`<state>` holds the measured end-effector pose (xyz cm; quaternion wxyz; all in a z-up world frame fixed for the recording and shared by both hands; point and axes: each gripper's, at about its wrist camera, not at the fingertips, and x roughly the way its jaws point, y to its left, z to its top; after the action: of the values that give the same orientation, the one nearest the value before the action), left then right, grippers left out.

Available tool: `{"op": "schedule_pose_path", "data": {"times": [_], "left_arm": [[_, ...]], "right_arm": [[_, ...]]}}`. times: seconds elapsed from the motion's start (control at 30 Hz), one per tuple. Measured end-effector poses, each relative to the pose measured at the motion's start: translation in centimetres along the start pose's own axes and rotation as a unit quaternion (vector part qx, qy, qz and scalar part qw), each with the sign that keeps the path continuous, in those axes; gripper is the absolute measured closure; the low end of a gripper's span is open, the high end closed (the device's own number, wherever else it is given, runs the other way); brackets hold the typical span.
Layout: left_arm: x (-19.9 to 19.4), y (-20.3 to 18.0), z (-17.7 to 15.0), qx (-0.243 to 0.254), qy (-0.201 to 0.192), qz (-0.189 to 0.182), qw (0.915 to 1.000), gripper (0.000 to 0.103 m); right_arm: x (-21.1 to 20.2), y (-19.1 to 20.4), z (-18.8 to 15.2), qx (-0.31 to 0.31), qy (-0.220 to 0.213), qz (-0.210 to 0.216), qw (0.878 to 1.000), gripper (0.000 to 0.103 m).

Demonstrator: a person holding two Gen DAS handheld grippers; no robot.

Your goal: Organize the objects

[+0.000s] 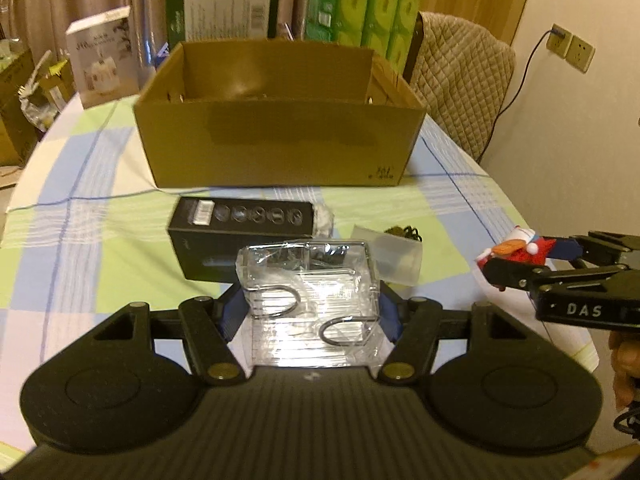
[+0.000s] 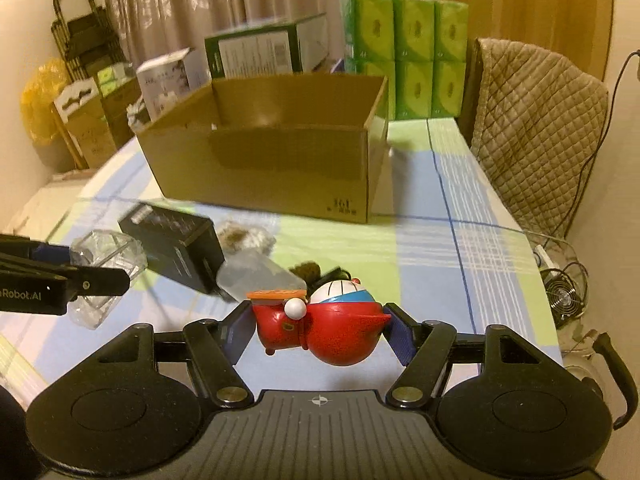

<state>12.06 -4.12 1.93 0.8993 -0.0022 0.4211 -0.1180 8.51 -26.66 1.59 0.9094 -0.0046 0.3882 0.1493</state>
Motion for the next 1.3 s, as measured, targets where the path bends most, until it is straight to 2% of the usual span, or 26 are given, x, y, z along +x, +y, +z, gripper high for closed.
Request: {"op": "schedule_pose_path", "data": {"times": [0.33,0.8,1.3], "left_arm": [[-3.6,1.2,0.7,-0.002,-0.015,0.017,0.9997,0.042],[-6.7,2.0,-0.2,-0.009,-0.024,0.021,0.9995,0.042],[-6.8,3.0,1.1,0.000,-0.026,0.023,0.9994,0.042]], "right_arm": [[-2.2,2.0,0.8,0.003,-0.007,0.014,1.000,0.037],[-4.5,4.4,1.0,-0.004,-0.023,0.025,0.999,0.037],[-4.7,4.4,2.0,-0.011,-0.023,0.020,0.999,0.037]]}}
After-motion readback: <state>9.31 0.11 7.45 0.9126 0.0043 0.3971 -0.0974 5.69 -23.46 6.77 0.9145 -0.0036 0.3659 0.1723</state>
